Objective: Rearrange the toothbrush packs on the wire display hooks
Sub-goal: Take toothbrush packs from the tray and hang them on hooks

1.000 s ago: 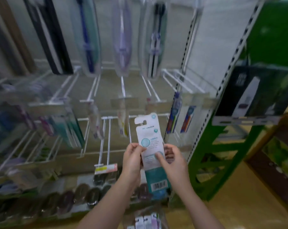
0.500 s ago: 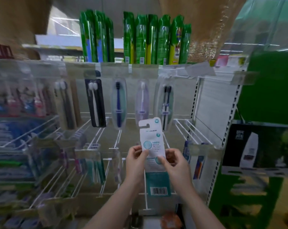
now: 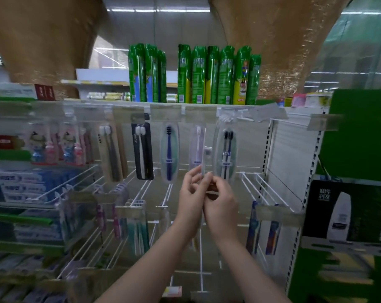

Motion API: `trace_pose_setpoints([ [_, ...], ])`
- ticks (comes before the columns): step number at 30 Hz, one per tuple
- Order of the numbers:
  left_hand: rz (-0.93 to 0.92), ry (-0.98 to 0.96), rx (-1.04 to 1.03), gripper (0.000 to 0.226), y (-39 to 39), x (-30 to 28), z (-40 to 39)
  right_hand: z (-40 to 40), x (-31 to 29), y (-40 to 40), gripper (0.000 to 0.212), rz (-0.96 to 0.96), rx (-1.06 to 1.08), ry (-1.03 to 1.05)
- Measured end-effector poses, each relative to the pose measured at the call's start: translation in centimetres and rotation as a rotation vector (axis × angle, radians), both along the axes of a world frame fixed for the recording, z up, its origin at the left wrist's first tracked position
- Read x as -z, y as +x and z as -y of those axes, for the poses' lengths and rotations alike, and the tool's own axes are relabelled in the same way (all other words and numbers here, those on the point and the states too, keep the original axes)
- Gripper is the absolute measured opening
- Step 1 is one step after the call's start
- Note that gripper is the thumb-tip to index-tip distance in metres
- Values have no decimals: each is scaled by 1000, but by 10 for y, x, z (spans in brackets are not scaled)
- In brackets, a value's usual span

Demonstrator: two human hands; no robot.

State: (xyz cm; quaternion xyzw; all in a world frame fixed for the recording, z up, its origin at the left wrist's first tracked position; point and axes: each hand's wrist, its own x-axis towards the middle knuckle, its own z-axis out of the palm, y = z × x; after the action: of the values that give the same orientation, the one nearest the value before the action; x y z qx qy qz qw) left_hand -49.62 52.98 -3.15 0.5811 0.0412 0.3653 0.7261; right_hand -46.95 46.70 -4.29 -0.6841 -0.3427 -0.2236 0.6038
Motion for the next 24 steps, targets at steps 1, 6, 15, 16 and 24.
trace_pose_setpoints([
  [1,6,-23,7,23,-2,-4,-4,-3,-3,-3,16,30,-5,5],
  [6,4,-102,-80,27,-12,-19,-27,-7,-18,-8,26,8,-238,-6],
  [15,33,-109,-48,18,-28,-35,-50,1,-36,24,21,-369,-462,161],
  [16,28,-110,-43,18,-29,-35,-51,0,-37,24,23,-404,-517,129],
  [24,-27,-94,-41,22,-26,-27,-49,-3,-28,27,15,-441,-512,74],
])
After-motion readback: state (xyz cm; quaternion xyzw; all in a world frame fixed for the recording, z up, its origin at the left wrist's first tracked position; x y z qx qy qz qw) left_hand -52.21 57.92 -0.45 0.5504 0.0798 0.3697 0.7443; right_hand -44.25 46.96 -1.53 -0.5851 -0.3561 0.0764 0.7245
